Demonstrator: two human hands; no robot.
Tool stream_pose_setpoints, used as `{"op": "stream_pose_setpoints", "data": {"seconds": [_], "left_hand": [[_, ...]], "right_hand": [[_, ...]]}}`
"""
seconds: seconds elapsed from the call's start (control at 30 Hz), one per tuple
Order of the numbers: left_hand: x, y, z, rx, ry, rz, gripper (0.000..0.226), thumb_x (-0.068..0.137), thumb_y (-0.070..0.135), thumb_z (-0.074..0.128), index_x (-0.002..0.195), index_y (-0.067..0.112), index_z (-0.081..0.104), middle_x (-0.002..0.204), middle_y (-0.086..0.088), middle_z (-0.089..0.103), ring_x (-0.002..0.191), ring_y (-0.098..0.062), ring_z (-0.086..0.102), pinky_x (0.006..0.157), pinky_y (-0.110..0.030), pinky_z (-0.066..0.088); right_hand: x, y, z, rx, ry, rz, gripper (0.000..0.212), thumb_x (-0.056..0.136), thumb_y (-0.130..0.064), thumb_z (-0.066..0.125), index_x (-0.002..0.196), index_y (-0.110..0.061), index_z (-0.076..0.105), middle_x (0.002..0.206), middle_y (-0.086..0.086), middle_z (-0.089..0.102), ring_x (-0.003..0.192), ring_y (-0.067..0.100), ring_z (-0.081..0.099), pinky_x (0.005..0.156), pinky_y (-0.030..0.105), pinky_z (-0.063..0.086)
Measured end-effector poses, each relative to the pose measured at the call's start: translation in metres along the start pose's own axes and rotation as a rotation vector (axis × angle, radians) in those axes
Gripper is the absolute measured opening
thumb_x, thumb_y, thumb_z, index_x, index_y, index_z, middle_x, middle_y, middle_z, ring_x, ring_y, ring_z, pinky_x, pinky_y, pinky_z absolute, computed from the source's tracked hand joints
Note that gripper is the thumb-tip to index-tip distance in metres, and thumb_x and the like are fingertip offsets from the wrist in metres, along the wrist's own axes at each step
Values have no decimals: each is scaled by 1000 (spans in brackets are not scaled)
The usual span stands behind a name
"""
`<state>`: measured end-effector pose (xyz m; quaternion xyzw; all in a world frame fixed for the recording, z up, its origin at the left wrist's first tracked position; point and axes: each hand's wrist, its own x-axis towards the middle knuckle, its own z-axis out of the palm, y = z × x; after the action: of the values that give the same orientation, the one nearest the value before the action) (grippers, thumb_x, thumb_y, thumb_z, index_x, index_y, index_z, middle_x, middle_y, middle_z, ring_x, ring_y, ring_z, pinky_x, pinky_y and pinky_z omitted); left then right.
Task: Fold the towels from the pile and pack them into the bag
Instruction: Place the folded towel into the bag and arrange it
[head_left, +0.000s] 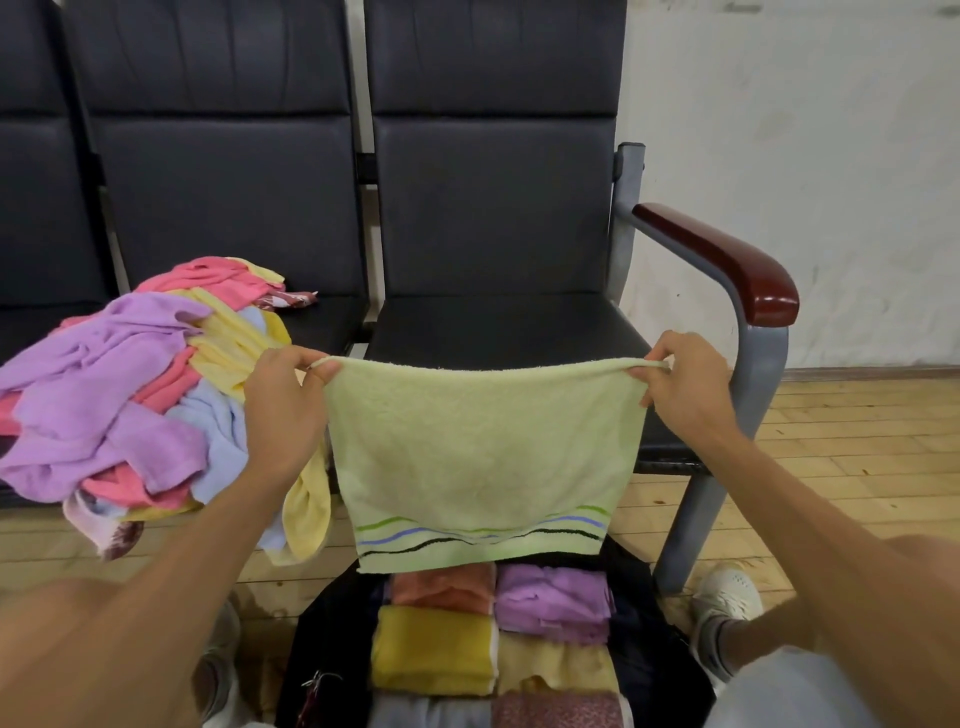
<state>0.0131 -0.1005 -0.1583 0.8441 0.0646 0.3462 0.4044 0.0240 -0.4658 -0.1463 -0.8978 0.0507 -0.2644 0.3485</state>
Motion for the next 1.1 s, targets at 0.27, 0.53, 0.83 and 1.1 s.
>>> {"op": "stream_pose_setpoints", "data": {"seconds": [0.27, 0.53, 0.83, 1.1], "left_hand": [[9, 27, 23, -325, -187, -280, 13, 103, 24, 43, 107, 13, 49, 100, -9, 60, 66, -29, 71, 67, -43, 60], [63, -3, 68, -319, -268, -160, 14, 91, 19, 66, 87, 22, 53, 88, 3, 57, 84, -9, 59, 80, -34, 54], [87, 5, 131, -619, -265, -226, 13, 102, 12, 45, 94, 16, 55, 124, 13, 61, 115, -12, 58, 95, -37, 52], [49, -5, 108, -436, -440, -255, 15, 103, 13, 41, 92, 18, 50, 103, -12, 60, 83, -28, 73, 84, -47, 57]], "right_hand": [[9, 3, 21, 101, -53, 60, 5, 103, -21, 46, 104, -17, 49, 97, 7, 63, 84, 25, 67, 81, 43, 58], [56, 11, 68, 328, 102, 191, 26, 104, -18, 40, 100, -13, 65, 101, 8, 66, 96, 23, 62, 91, 43, 52], [102, 9, 118, 759, 263, 299, 30, 102, -13, 42, 100, -27, 68, 111, -4, 65, 109, 15, 60, 102, 36, 49], [88, 29, 103, 499, -15, 249, 28, 103, -15, 41, 91, -23, 65, 96, 6, 69, 79, 17, 70, 79, 35, 60]]}}
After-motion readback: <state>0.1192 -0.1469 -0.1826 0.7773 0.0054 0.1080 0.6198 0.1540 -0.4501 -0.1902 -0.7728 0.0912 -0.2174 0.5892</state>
